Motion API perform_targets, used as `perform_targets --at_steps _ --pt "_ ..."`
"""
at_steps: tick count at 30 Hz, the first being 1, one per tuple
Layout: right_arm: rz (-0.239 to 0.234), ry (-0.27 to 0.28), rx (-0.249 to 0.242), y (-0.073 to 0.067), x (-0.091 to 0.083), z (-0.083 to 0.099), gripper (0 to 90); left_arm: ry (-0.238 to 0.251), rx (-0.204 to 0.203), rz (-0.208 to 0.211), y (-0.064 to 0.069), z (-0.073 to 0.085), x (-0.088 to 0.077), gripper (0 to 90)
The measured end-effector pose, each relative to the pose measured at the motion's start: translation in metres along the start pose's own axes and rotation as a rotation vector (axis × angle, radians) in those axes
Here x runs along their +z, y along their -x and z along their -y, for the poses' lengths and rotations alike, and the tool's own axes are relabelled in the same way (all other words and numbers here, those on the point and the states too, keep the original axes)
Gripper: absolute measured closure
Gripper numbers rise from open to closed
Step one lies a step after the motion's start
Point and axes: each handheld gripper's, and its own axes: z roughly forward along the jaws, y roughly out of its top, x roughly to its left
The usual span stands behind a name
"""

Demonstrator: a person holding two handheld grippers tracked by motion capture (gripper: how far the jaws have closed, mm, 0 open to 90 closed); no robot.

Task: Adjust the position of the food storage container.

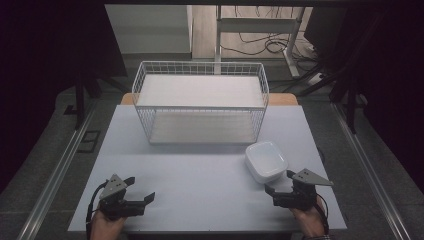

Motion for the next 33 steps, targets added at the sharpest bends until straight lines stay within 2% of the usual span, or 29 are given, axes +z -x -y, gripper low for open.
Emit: perform_targets --at_steps 4,7,16,22,25,27,29,31,33 --pt "0.01 -0.007 -0.004 -0.001 0.002 0.0 0.5 -0.005 0.012 0.001 0.0 0.001 0.0 6.0" --pt "0.023 -0.007 -0.008 -0.002 0.001 0.0 0.5 -0.01 0.024 -0.018 0.001 0.001 0.001 5.2" --pt "0.027 -0.032 -0.005 0.002 0.004 0.0 0.0 -0.017 0.016 -0.018 0.0 0.003 0.002 3.5" --pt "0.058 -0.034 -0.016 0.004 0.002 -0.002 0.0 -0.033 0.045 -0.032 0.002 0.003 0.004 3.4" --pt "0.073 -0.054 -0.009 0.006 0.001 -0.003 0.0 -0.03 0.05 -0.015 0.002 0.003 0.004 3.3" --pt "0.083 -0.103 0.006 0.007 0.001 -0.006 0.0 -0.028 0.052 -0.015 0.003 0.003 0.003 3.2" --pt "0.09 -0.136 0.021 0.009 0.0 -0.009 3.0 -0.031 0.049 -0.015 0.002 0.004 0.002 3.2" --pt "0.09 -0.136 0.026 0.009 0.0 -0.009 4.9 -0.033 0.046 -0.014 0.001 0.004 0.003 3.2" --pt "0.095 -0.123 0.019 0.011 -0.002 -0.012 14.1 -0.035 0.048 -0.013 0.002 0.004 0.003 3.2"
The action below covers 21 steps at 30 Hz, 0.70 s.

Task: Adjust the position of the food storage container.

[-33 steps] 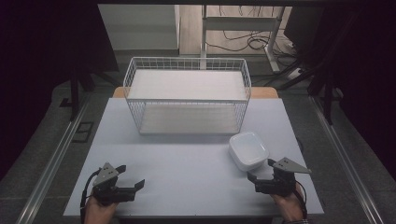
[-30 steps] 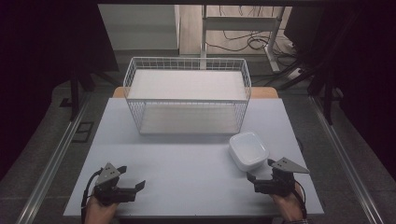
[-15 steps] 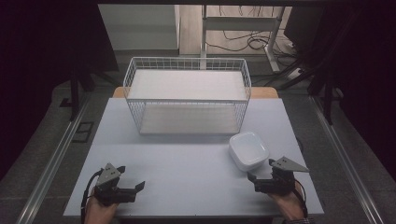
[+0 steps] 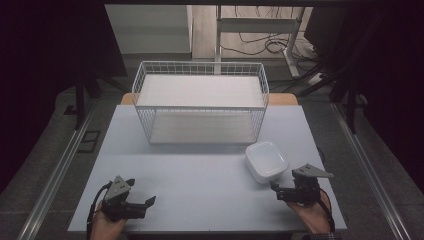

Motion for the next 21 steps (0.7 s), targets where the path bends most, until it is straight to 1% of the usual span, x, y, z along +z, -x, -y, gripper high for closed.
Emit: perform_targets --at_steps 1,2,3,4,5,6,7,9,10,11,12,13,15,18,19,20,21 --pt "-0.001 0.004 -0.01 0.0 -0.001 -0.001 19.6 0.0 0.0 0.0 0.0 0.0 0.0 3.2" --pt "-0.001 0.004 -0.01 0.0 -0.001 -0.001 19.6 0.001 0.002 0.003 0.0 0.0 0.0 3.2" --pt "0.013 0.017 -0.023 0.001 -0.005 -0.004 27.6 0.009 0.009 0.009 0.001 0.0 -0.001 3.2" --pt "0.013 0.017 -0.023 0.001 -0.005 -0.004 27.6 0.009 0.009 0.009 0.001 0.0 -0.001 3.2" --pt "0.021 0.031 -0.022 0.004 -0.008 -0.008 34.2 0.015 0.012 0.011 0.001 0.0 -0.001 3.3" --pt "0.017 0.036 -0.022 0.005 -0.01 -0.009 37.6 0.016 0.012 0.012 0.001 0.0 -0.001 3.2" --pt "0.012 0.034 -0.024 0.008 -0.011 -0.011 39.8 0.015 0.013 0.012 0.001 0.0 -0.002 3.2" --pt "0.007 0.027 -0.02 0.01 -0.011 -0.013 41.5 0.012 0.015 0.01 0.001 0.0 -0.002 3.3" --pt "-0.014 0.015 -0.006 0.015 -0.01 -0.019 42.9 0.009 0.014 0.004 0.001 0.001 -0.002 3.3" --pt "-0.014 0.015 -0.006 0.015 -0.01 -0.019 42.9 0.009 0.014 0.004 0.001 0.001 -0.002 3.4" --pt "-0.03 0.004 0.006 0.019 -0.008 -0.025 45.0 0.006 0.014 0.0 0.0 0.002 -0.003 3.4" --pt "-0.03 0.004 0.006 0.019 -0.008 -0.025 45.0 0.006 0.014 0.0 0.0 0.002 -0.003 3.4" --pt "-0.039 -0.005 -0.001 0.021 -0.005 -0.032 50.0 0.005 0.013 -0.002 0.0 0.002 -0.004 3.4" --pt "-0.032 -0.009 -0.042 0.024 0.001 -0.043 62.2 0.002 0.011 -0.011 -0.001 0.003 -0.004 3.3" --pt "-0.047 -0.009 -0.043 0.025 0.004 -0.046 65.9 0.002 0.009 -0.014 -0.001 0.003 -0.004 3.3" --pt "-0.036 -0.012 -0.05 0.028 0.011 -0.051 75.2 0.003 0.007 -0.019 -0.001 0.003 -0.005 3.3" --pt "-0.036 -0.012 -0.05 0.028 0.011 -0.051 75.2 0.005 0.004 -0.021 -0.002 0.003 -0.005 3.3"
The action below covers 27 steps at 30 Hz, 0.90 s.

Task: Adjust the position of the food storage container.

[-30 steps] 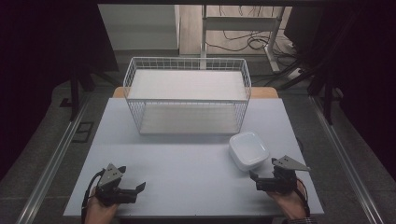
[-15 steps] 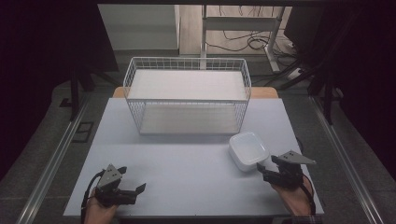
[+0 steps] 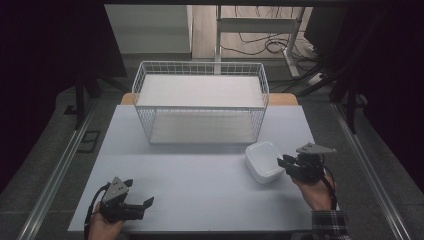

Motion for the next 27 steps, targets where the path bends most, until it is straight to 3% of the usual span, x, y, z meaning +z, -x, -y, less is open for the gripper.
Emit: perform_targets --at_steps 1,2,9,16,21,22,23,27 --pt "0.016 0.001 0.006 0.004 0.006 -0.005 85.2 0.005 -0.009 0.004 -0.001 0.001 -0.001 3.3" --pt "0.024 0.005 0.008 0.006 0.009 -0.007 88.7 0.005 -0.009 0.004 -0.001 0.001 -0.001 3.3" --pt "0.067 0.003 0.034 0.024 0.033 -0.017 89.1 -0.008 -0.014 0.014 -0.002 0.001 0.0 3.3" --pt "0.054 -0.027 0.064 0.035 0.054 -0.029 89.0 -0.018 -0.014 0.017 -0.002 0.002 0.002 3.4" --pt "0.057 -0.05 0.074 0.036 0.064 -0.034 89.1 -0.021 -0.014 0.017 -0.001 0.001 0.002 3.5" --pt "0.046 -0.051 0.071 0.036 0.066 -0.034 89.0 -0.021 -0.014 0.018 -0.001 0.001 0.002 3.5" --pt "0.006 -0.058 0.059 0.031 0.07 -0.035 89.0 -0.022 -0.013 0.018 -0.001 0.001 0.002 3.5" --pt "-0.028 -0.065 0.009 0.019 0.076 -0.037 89.0 -0.023 -0.01 0.02 -0.001 0.001 0.002 3.5"
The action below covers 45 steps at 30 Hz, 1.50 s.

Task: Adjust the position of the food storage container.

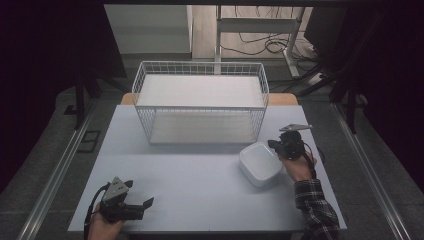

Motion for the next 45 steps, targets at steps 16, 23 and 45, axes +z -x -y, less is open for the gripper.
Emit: perform_targets --at_steps 16,23,45 --pt "-0.118 0.057 -0.1 -0.057 -0.007 -0.007 88.6 0.02 0.056 0.023 0.007 -0.003 -0.002 3.6" --pt "-0.023 0.085 -0.031 -0.047 -0.05 0.032 88.4 0.032 0.066 0.013 0.008 -0.003 -0.004 3.7" --pt "-0.132 -0.046 0.063 -0.076 -0.021 0.055 88.6 0.006 0.098 0.013 0.012 -0.004 0.0 3.8"
